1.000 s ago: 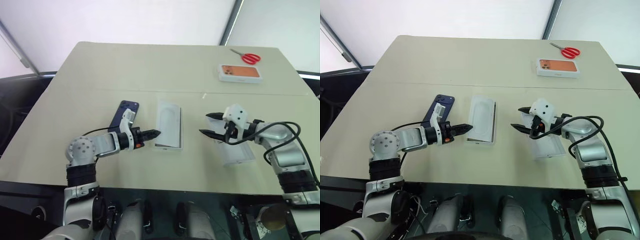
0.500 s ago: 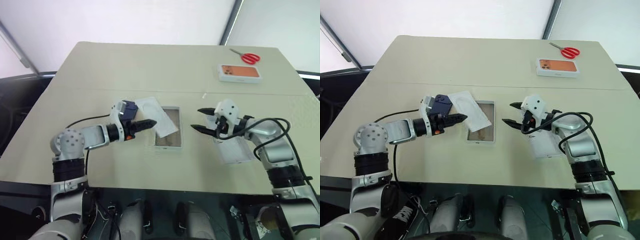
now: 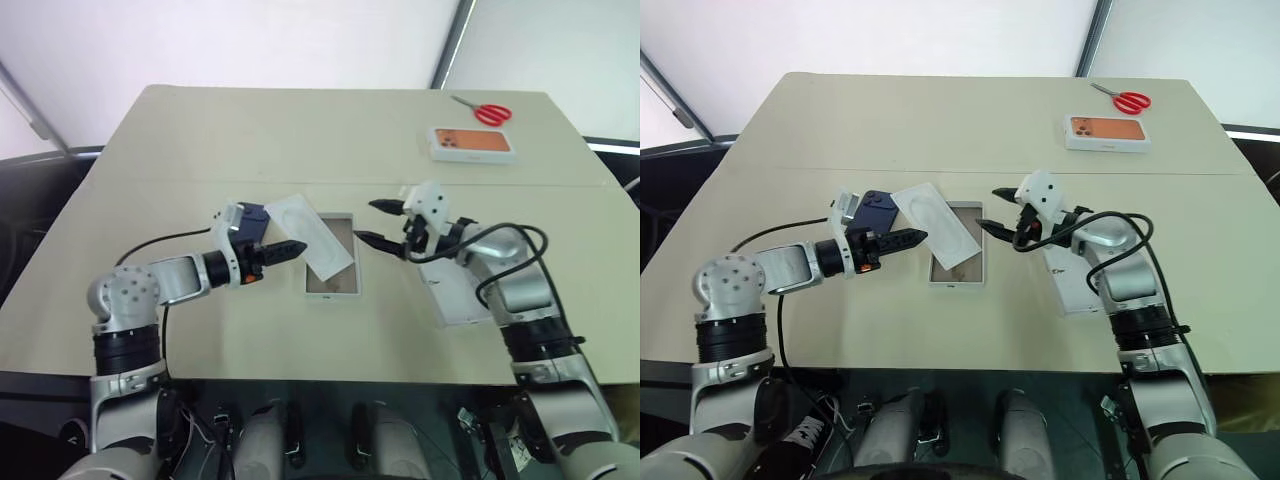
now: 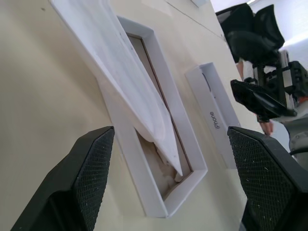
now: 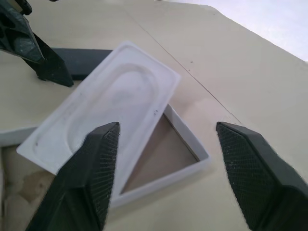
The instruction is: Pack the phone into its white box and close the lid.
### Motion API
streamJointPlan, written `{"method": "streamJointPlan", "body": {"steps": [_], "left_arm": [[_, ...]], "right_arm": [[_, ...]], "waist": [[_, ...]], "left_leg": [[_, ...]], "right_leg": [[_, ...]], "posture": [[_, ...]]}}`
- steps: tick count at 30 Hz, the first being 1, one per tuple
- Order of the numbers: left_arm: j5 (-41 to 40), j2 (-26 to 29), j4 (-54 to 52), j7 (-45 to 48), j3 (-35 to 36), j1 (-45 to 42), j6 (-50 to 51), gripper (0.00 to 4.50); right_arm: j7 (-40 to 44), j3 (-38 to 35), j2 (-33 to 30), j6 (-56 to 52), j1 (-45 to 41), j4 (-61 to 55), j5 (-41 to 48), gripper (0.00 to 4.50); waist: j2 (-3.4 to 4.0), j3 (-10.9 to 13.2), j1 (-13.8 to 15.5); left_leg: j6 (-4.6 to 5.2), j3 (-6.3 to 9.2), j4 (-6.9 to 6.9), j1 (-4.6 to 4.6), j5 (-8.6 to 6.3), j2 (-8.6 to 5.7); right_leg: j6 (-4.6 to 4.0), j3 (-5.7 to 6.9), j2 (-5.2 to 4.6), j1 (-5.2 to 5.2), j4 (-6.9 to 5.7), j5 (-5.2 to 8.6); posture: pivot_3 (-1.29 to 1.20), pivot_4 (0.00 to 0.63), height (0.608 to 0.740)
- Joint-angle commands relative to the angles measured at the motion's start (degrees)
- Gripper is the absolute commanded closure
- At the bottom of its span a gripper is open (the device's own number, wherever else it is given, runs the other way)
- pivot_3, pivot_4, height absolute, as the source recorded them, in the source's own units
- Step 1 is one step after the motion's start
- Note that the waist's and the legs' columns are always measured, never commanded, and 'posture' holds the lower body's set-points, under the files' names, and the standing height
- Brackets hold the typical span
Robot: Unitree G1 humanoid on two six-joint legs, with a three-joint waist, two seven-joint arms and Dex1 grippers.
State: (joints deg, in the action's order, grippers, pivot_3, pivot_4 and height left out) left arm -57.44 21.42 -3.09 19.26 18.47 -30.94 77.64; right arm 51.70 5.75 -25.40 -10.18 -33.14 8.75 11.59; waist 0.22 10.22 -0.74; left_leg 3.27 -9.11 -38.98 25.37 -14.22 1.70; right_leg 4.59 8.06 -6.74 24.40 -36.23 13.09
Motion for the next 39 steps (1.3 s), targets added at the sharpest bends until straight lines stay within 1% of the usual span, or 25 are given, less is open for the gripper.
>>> {"method": "streamJointPlan", "body": {"steps": [1,3,4,6,8,11,14,19,23,28,31,35,39], "left_arm": [[-0.1,1.2,-1.7,1.7,-0.1,0.1,-1.3,0.52],[0.2,1.7,-1.6,2.0,-0.4,0.3,-1.7,0.52],[0.3,1.7,-1.6,2.1,-0.5,0.4,-1.9,0.52],[0.4,1.7,-1.6,2.4,-0.6,0.6,-2.0,0.52],[0.6,1.8,-1.6,2.6,-0.8,0.8,-2.3,0.52],[0.7,1.3,-1.9,1.7,-0.5,1.3,-2.7,0.52],[0.3,0.9,-2.4,0.7,-0.1,1.9,-2.6,0.52],[-0.3,0.3,-2.6,-0.2,0.5,2.2,-2.7,0.52],[-0.4,-0.2,-2.2,-0.5,0.4,1.9,-3.0,0.52],[0.0,-0.5,-1.6,-0.4,0.0,1.6,-3.4,0.52],[0.1,-0.7,-1.6,-0.5,-0.1,1.7,-3.6,0.52],[0.2,-1.3,-1.5,-1.0,-0.1,1.7,-4.0,0.52],[2.1,-1.5,-1.0,-1.3,-1.1,1.3,-5.8,0.52]], "right_arm": [[-2.4,2.5,2.6,1.9,-3.1,0.9,-2.8,3.48],[-4.0,4.2,4.6,3.8,-4.8,3.3,-5.1,4.4],[-5.0,5.0,5.6,4.2,-5.8,4.7,-6.4,4.46],[-7.5,6.1,8.0,4.5,-8.0,8.2,-8.2,4.46],[-8.5,6.5,9.2,5.1,-9.0,10.3,-9.2,4.46],[-8.2,10.5,10.0,7.0,-9.1,12.2,-13.0,4.46],[-6.8,12.8,8.8,8.2,-8.4,12.9,-15.5,4.46],[-6.7,14.1,5.8,9.7,-8.7,14.5,-19.1,4.46],[-4.2,15.1,3.4,8.4,-8.0,11.7,-20.7,4.46],[0.2,16.3,0.3,3.2,-5.4,5.2,-21.5,4.46],[1.8,16.0,-0.2,0.5,-4.2,1.8,-20.6,4.46],[4.4,14.5,0.6,-5.9,-3.3,-3.9,-16.9,4.46],[4.9,13.9,0.4,-8.5,-4.3,-5.5,-15.5,4.46]], "waist": [[0.0,0.0,0.0],[0.0,0.0,-0.1],[0.0,0.0,-0.1],[0.0,0.0,-0.2],[0.0,0.0,0.0],[0.0,0.0,0.0],[0.0,0.0,-0.3],[0.0,0.0,-0.2],[0.0,0.0,-0.2],[-0.01,0.0,-0.2],[-0.01,0.0,-0.1],[-0.01,0.0,-0.1],[-0.01,0.0,-0.1]], "left_leg": [[0.0,0.0,0.0,0.0,0.0,-0.01],[-0.01,-0.01,0.0,0.0,-0.01,-0.01],[-0.01,-0.01,0.01,0.0,-0.01,-0.01],[-0.01,-0.02,0.02,0.0,0.0,0.0],[-0.01,-0.02,0.02,0.01,0.0,-0.01],[-0.01,-0.02,0.02,0.03,0.0,-0.04],[-0.01,-0.03,0.02,0.02,0.0,-0.03],[-0.01,-0.03,0.02,0.02,0.0,-0.03],[-0.01,-0.04,0.02,0.01,0.0,-0.03],[-0.02,-0.03,0.03,0.01,0.0,-0.01],[-0.02,-0.03,0.02,0.0,0.0,-0.02],[-0.02,-0.02,0.02,0.01,-0.01,-0.01],[-0.02,-0.02,0.03,0.0,-0.01,-0.01]], "right_leg": [[0.0,0.0,-0.01,0.0,0.0,0.0],[0.0,0.0,-0.01,0.02,0.0,0.0],[0.0,0.0,0.0,0.02,-0.01,0.0],[0.0,0.0,0.01,0.03,-0.01,0.0],[0.0,0.01,0.01,0.03,-0.02,0.0],[0.0,0.0,-0.01,0.03,-0.01,0.0],[0.0,0.0,0.0,0.04,-0.01,0.0],[0.0,0.0,0.0,0.04,-0.01,0.0],[0.0,0.0,0.0,0.03,-0.01,0.0],[0.0,-0.01,0.01,0.03,-0.01,0.0],[0.0,-0.01,-0.01,0.03,-0.01,0.0],[0.0,-0.02,-0.01,0.03,-0.01,0.0],[0.0,-0.01,-0.01,0.03,-0.01,0.0]], "posture": [[0.0,0.15,0.738],[0.0,0.15,0.738],[0.0,0.15,0.738],[0.0,0.15,0.738],[0.0,0.15,0.738],[0.0,0.15,0.738],[0.0,0.15,0.738],[0.0,0.15,0.738],[0.0,0.15,0.738],[0.0,0.15,0.738],[0.0,0.15,0.738],[0.0,0.15,0.738],[0.0,0.15,0.738]]}}
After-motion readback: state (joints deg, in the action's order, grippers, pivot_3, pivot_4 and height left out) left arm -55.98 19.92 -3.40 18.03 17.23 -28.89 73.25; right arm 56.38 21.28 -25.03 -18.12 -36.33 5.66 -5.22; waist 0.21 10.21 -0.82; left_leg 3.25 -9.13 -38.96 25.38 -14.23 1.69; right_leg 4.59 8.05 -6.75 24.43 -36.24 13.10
